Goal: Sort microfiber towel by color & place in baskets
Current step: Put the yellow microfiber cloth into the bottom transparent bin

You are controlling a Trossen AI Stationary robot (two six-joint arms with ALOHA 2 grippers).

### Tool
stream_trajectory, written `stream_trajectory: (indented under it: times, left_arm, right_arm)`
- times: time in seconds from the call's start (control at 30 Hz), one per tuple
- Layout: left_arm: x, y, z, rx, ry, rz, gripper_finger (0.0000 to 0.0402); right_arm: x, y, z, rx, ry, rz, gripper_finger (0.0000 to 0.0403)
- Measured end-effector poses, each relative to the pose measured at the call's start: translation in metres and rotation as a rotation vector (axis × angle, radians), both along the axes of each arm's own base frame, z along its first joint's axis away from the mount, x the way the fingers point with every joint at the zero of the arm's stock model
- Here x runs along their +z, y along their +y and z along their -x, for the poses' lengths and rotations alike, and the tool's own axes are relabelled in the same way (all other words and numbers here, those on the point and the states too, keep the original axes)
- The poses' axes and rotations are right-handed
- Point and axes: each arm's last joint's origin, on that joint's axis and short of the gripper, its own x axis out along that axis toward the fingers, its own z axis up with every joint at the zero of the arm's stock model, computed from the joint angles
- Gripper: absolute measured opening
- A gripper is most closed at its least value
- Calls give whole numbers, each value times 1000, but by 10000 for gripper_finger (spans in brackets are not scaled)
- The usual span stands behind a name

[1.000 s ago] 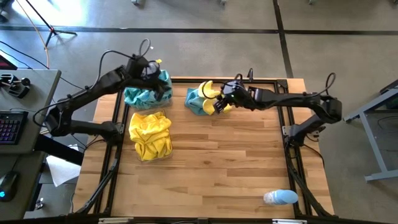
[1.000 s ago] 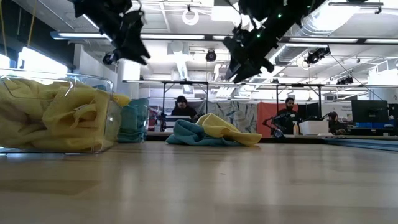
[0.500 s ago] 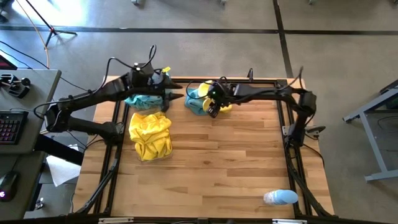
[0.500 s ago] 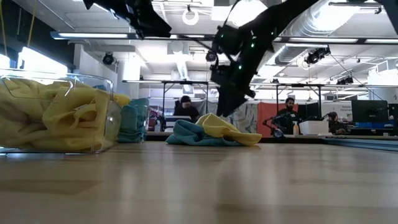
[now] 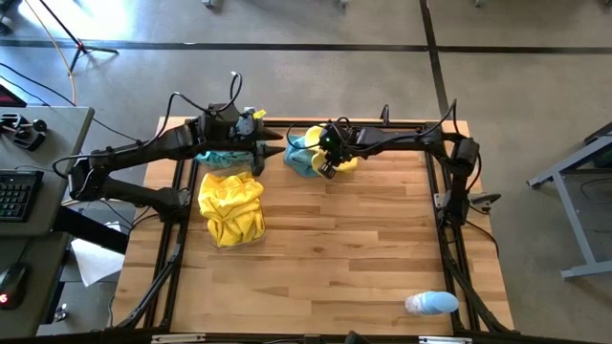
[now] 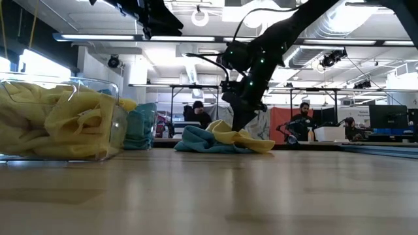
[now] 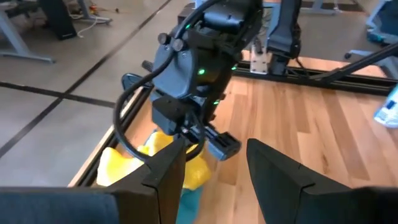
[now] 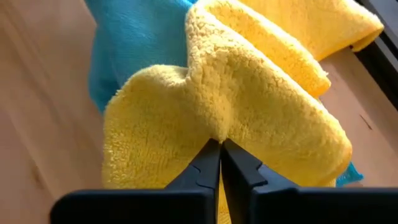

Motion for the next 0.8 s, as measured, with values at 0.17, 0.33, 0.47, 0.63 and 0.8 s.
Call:
stream_trajectory:
  times: [0.17, 0.33, 0.47, 0.63, 0.8]
  left_arm:
    - [0, -8, -3, 18, 3, -3, 161]
    - [-1, -17, -7, 56, -2, 31, 161]
    - [-4, -24, -14, 110, -9, 81, 161]
    - [-11, -36, -31, 114, -29, 92, 161]
    - [-17, -48, -53, 89, -91, 71, 161]
  right_arm:
    - [8, 5, 3, 13, 6, -1, 3]
    - [38, 20, 13, 18, 6, 55, 1]
    - [73, 37, 27, 34, -24, 132, 1]
    - [120, 60, 54, 55, -111, 186, 0]
    - [160, 82, 85, 62, -201, 256, 0]
